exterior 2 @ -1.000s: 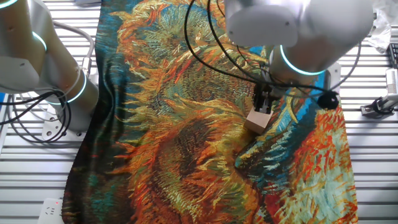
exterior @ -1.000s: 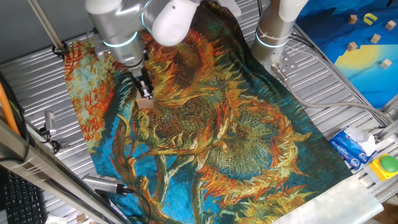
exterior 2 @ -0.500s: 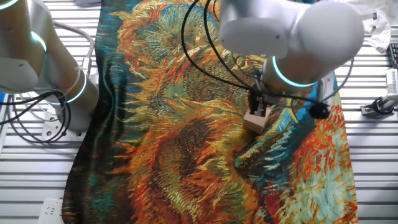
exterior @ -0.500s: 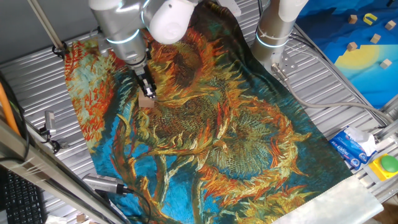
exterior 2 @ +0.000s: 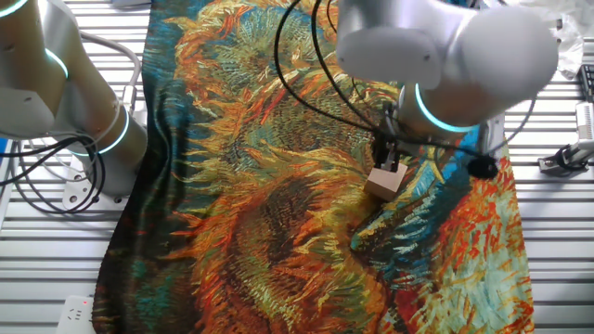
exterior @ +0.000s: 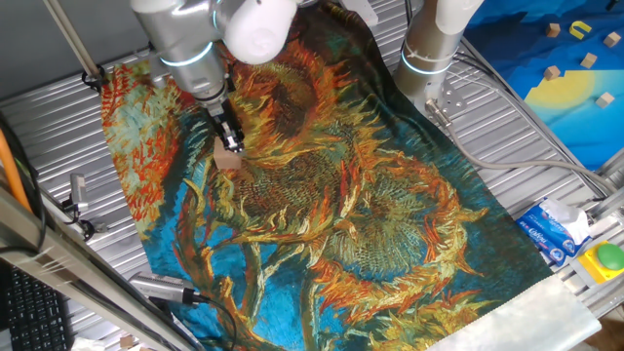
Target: Approach and touch the side of the small block
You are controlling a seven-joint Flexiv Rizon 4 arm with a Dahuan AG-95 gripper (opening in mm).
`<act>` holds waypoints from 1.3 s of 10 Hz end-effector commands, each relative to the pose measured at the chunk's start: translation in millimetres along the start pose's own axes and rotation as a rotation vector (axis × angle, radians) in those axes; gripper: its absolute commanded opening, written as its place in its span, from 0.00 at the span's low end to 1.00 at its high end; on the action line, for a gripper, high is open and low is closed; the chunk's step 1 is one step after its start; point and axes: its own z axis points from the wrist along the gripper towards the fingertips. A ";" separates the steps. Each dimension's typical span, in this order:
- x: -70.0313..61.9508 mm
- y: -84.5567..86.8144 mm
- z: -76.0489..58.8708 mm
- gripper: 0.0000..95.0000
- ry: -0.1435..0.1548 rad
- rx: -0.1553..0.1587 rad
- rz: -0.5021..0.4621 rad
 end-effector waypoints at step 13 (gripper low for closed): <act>7.2 -4.3 29.4 0.00 -0.049 0.086 -0.014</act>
